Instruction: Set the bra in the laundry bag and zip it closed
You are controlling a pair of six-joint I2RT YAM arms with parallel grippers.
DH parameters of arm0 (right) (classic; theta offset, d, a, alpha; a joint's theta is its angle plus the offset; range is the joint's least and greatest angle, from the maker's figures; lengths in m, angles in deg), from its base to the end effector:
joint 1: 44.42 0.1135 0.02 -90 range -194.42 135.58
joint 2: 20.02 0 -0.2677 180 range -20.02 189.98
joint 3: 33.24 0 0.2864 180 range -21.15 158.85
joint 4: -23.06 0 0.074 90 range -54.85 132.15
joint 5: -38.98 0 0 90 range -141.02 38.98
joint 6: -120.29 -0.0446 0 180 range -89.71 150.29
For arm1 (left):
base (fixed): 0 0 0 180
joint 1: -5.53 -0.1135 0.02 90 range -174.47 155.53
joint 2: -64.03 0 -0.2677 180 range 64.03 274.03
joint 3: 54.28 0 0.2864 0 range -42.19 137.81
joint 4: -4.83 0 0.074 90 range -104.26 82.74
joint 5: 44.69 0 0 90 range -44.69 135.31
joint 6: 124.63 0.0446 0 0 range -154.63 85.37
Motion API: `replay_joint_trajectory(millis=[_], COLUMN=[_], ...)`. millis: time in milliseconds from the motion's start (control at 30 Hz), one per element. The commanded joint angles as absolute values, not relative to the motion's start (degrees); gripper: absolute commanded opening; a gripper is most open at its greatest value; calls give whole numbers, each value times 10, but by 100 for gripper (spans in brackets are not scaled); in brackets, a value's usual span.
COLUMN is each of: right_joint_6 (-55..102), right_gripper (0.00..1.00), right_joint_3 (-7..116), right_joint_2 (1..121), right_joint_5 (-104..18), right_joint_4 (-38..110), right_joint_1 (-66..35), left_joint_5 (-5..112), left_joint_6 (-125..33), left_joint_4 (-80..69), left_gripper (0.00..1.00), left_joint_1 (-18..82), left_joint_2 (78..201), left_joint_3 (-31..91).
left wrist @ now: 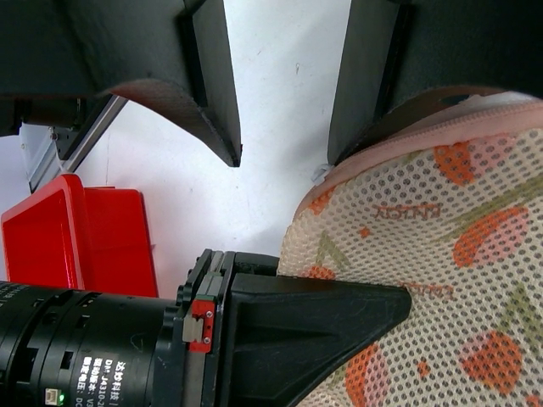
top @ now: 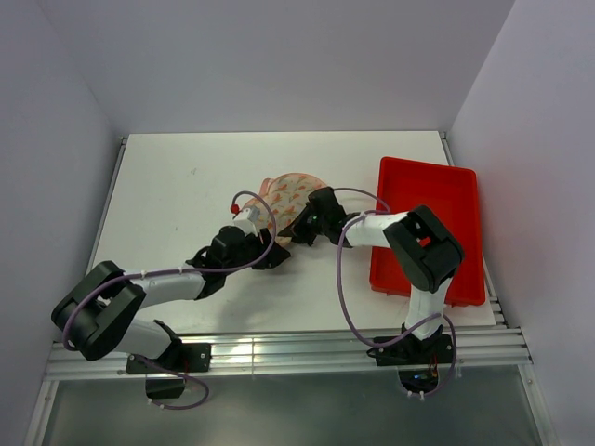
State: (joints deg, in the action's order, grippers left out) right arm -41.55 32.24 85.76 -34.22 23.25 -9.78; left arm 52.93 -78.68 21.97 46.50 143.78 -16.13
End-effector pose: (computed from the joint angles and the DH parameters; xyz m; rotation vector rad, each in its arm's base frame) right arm 0.3218 0.2380 0.1101 0.6597 2.5140 1.1871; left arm 0.2182 -0.1973 0.1378 0.0346 2.1642 -1.0468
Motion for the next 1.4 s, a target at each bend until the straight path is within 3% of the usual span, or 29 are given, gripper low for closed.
replay_joint_trajectory(millis=[0, 1367], right_joint_6=[-397, -366], right_gripper=[0, 0], right_joint_3=[353, 356], right_joint_2=[823, 776], right_joint_5=[-339, -312], right_joint_4=[256, 340], right_joint_1=[-93, -88], left_joint_5=[512, 498], left_joint_6=[-764, -753], left_joint_4=[257, 446], left_gripper=[52, 47], left_joint_1=[466, 466], left_joint_2=[1447, 1511], left_joint_3=[-163, -189])
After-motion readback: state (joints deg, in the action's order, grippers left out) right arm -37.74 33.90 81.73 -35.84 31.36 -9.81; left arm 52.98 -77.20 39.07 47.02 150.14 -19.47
